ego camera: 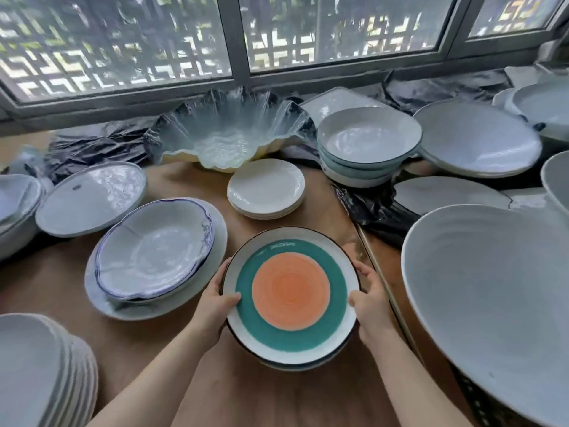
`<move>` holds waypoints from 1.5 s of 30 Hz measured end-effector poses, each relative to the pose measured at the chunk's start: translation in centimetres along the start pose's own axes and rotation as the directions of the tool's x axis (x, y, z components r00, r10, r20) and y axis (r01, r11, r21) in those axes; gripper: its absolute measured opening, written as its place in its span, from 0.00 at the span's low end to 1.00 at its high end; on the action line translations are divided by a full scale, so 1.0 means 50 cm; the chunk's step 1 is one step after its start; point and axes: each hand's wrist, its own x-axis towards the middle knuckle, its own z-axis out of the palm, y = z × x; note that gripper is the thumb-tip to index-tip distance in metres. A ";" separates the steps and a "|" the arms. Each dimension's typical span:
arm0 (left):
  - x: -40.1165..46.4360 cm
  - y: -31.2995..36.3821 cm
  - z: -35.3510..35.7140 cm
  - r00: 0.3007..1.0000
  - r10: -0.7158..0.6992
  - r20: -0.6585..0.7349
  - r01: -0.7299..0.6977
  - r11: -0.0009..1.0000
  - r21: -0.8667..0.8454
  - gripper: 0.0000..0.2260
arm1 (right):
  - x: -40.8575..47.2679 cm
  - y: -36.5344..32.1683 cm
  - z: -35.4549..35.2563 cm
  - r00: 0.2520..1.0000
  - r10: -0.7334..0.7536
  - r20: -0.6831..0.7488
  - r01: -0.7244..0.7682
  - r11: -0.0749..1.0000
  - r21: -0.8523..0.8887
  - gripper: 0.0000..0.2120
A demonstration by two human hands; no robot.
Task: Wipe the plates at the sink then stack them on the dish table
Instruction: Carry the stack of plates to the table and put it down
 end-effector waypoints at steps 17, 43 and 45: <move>0.119 0.029 0.062 0.992 0.040 0.120 -0.044 0.998 0.034 0.29 | 0.069 -0.051 0.012 0.964 0.010 -0.265 0.028 0.990 0.139 0.30; -0.596 0.168 -0.479 0.841 0.453 -0.297 -0.436 0.891 0.123 0.25 | -0.540 -0.139 0.453 0.513 -0.470 0.718 0.633 0.773 0.053 0.12; -0.728 0.138 -0.566 0.769 0.502 -0.395 -0.484 0.862 0.152 0.25 | -0.659 -0.136 0.526 0.387 -0.458 0.800 0.605 0.781 0.154 0.10</move>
